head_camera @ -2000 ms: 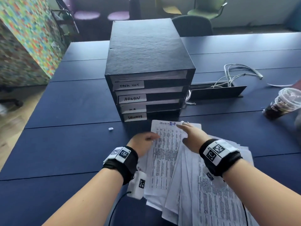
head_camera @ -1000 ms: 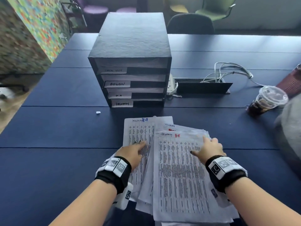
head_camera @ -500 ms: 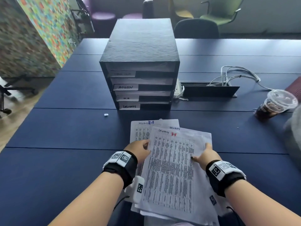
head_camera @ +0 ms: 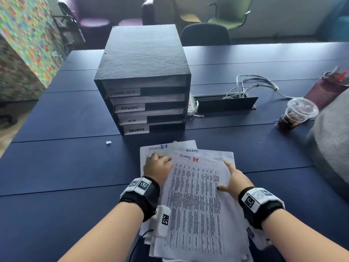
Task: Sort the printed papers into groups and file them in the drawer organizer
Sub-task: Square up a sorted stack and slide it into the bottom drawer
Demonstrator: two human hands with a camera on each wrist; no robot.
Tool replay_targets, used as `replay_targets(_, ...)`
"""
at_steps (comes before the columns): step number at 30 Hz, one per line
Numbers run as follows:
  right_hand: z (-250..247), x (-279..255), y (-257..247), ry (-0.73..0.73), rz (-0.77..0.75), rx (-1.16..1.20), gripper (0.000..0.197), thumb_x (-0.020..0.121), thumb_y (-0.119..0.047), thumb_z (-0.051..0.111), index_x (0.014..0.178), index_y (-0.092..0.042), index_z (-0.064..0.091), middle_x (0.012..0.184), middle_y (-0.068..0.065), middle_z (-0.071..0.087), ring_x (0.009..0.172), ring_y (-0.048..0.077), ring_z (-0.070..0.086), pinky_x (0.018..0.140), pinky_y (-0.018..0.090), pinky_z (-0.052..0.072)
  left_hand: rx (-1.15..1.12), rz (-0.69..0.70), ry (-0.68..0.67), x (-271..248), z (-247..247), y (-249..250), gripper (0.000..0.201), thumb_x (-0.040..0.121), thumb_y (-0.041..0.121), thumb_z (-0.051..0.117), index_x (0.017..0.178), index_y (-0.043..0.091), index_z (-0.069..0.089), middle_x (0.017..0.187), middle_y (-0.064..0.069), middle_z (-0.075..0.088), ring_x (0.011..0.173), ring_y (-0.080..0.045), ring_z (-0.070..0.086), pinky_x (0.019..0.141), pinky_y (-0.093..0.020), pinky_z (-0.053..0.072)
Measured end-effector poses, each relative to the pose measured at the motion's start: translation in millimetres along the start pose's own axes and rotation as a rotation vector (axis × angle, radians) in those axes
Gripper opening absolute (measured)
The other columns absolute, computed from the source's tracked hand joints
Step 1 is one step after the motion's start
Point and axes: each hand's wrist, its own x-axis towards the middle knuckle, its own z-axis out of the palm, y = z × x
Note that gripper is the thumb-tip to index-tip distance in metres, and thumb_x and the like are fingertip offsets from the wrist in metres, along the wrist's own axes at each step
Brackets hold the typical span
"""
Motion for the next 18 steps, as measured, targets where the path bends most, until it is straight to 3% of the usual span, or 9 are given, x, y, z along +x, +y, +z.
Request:
replay_targets(2, 1, 3, 2, 0.035, -0.015, 0.006, 0.101, 0.07, -0.038, 0.078, 0.147, -0.03, 0.013, 0.121, 0.01, 0.052, 0.106, 0.024, 0.056, 0.087, 0.03, 0.044, 0.101, 0.066, -0.01, -3, 4, 0, 0.027, 0.089, 0.033, 0.051, 0.111, 0.021, 0.062, 0.113, 0.0, 0.053, 0.11, -0.02, 0.047, 0.099, -0.035, 0.04)
replay_targets(4, -3, 6, 4, 0.092, -0.044, 0.048, 0.102, 0.067, -0.044, 0.079, 0.148, -0.03, 0.016, 0.121, 0.012, 0.049, 0.113, 0.026, 0.052, 0.095, 0.033, 0.043, -0.014, 0.066, -0.003, -8, 8, 0, 0.012, 0.093, 0.015, 0.046, 0.099, 0.016, 0.057, 0.098, -0.004, 0.059, 0.092, -0.023, 0.056, 0.08, -0.029, 0.046)
replay_targets(6, -14, 11, 3, 0.14, -0.105, 0.139, 0.102, 0.068, -0.043, 0.078, 0.148, -0.029, 0.017, 0.132, 0.011, 0.042, 0.127, 0.027, 0.042, 0.105, 0.036, 0.035, -0.188, -0.011, 0.067, -11, 13, -1, 0.019, 0.093, 0.007, 0.035, 0.098, 0.01, 0.053, 0.083, -0.006, 0.057, 0.074, -0.021, 0.051, 0.066, -0.027, 0.039)
replay_targets(9, -28, 15, -4, 0.203, -0.239, 0.238, 0.097, 0.072, -0.035, 0.077, 0.148, -0.029, 0.018, 0.14, 0.002, 0.037, 0.131, 0.019, 0.037, 0.109, 0.035, 0.03, -0.435, -0.139, 0.021, -11, 20, -4, 0.033, 0.097, 0.008, 0.03, 0.117, 0.012, 0.056, 0.082, 0.0, 0.055, 0.074, -0.013, 0.048, 0.069, -0.023, 0.038)
replay_targets(12, -32, 12, -11, 0.184, -0.271, 0.311, 0.085, 0.075, -0.02, 0.075, 0.143, -0.04, 0.026, 0.121, -0.007, 0.047, 0.11, 0.016, 0.052, 0.097, 0.03, 0.04, -0.302, -0.102, -0.172, -21, 27, -6, 0.037, 0.093, 0.005, 0.028, 0.107, 0.024, 0.056, 0.097, -0.006, 0.062, 0.077, -0.014, 0.053, 0.07, -0.03, 0.048)
replay_targets(14, -28, 9, -12, 0.23, -0.268, 0.06, 0.062, 0.075, -0.026, 0.072, 0.13, -0.04, 0.047, 0.122, -0.006, 0.046, 0.116, 0.018, 0.046, 0.101, 0.037, 0.036, -0.292, -0.057, -0.232, -27, 28, -10, 0.046, 0.087, 0.002, 0.029, 0.094, 0.034, 0.06, 0.099, -0.003, 0.067, 0.087, -0.02, 0.061, 0.081, -0.039, 0.053)
replay_targets(16, -24, 5, -11, 0.226, -0.28, -0.232, 0.038, 0.078, -0.039, 0.068, 0.115, -0.038, 0.057, 0.13, -0.009, 0.042, 0.126, 0.017, 0.033, 0.111, 0.044, 0.021, -0.331, -0.04, -0.271, -29, 29, -15, 0.056, 0.085, 0.001, 0.031, 0.086, 0.046, 0.065, 0.097, 0.004, 0.069, 0.096, -0.023, 0.063, 0.089, -0.042, 0.052)
replay_targets(18, -18, 1, -11, 0.16, -0.3, -0.346, 0.025, 0.085, -0.046, 0.058, 0.109, -0.037, 0.058, 0.127, -0.014, 0.044, 0.128, 0.014, 0.03, 0.114, 0.053, 0.005, -0.343, -0.03, -0.264, -30, 28, -17, 0.051, 0.084, -0.001, 0.034, 0.085, 0.037, 0.069, 0.101, 0.001, 0.07, 0.103, -0.025, 0.062, 0.097, -0.046, 0.048)
